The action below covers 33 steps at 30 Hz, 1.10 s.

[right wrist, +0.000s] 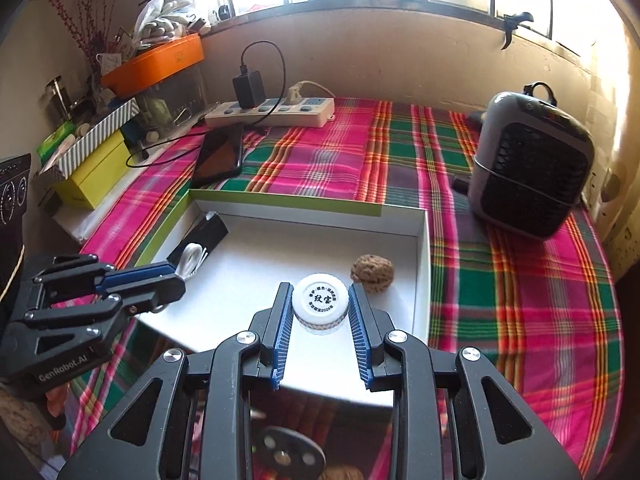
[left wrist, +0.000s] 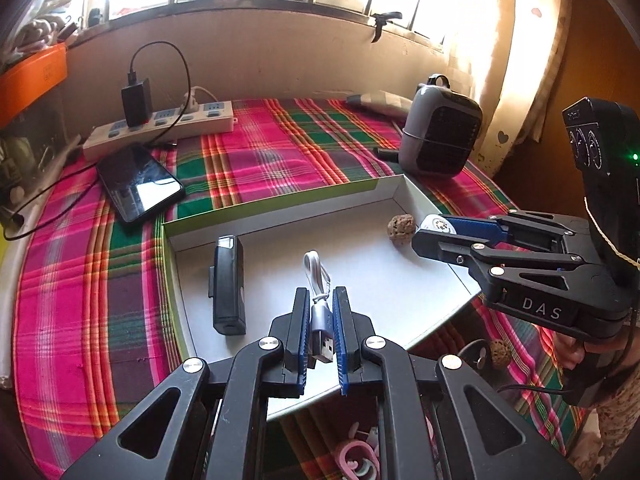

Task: Organize objects
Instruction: 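Carry the cable and the white jar into the box with both tools, then open the right tool to drop the jar while the left tool releases the cable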

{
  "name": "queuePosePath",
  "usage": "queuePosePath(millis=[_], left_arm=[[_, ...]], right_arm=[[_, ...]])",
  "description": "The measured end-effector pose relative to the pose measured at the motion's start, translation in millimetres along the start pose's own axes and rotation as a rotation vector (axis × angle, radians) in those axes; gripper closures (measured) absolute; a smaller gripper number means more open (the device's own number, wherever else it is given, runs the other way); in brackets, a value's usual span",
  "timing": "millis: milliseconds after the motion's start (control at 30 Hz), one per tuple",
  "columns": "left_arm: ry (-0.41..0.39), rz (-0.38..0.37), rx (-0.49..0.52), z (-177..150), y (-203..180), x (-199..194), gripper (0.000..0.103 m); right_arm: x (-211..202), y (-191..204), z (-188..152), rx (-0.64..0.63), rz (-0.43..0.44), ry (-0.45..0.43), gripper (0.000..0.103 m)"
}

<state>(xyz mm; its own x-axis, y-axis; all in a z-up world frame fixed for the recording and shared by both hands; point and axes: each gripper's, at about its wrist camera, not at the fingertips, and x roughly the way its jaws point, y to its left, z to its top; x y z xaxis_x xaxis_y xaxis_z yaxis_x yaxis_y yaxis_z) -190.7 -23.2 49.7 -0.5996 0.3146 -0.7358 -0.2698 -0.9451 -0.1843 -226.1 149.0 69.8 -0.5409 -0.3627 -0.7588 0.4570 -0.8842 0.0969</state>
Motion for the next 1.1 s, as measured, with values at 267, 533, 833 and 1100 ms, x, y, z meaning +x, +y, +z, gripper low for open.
queuePosePath(millis=[267, 533, 833, 1100], left_arm=[[0.025, 0.006, -0.021, 14.9, 13.0, 20.9, 0.093], [0.042, 0.024, -0.020, 25.9, 19.6, 38.8, 0.093], [0.067, 0.051, -0.020, 31.1, 24.1, 53.8, 0.093], [0.079, 0.055, -0.035, 31.1, 28.9, 60.3, 0.093]], right_arm=[[24.5, 4.4, 14.8, -0.033, -0.021, 0.048, 0.074], [50.4, -0.5, 26.1, -0.015, -0.021, 0.092, 0.074], [67.4, -3.1, 31.9, -0.010, -0.015, 0.119, 0.074], [75.5, -2.0, 32.2, -0.009, -0.017, 0.121, 0.074]])
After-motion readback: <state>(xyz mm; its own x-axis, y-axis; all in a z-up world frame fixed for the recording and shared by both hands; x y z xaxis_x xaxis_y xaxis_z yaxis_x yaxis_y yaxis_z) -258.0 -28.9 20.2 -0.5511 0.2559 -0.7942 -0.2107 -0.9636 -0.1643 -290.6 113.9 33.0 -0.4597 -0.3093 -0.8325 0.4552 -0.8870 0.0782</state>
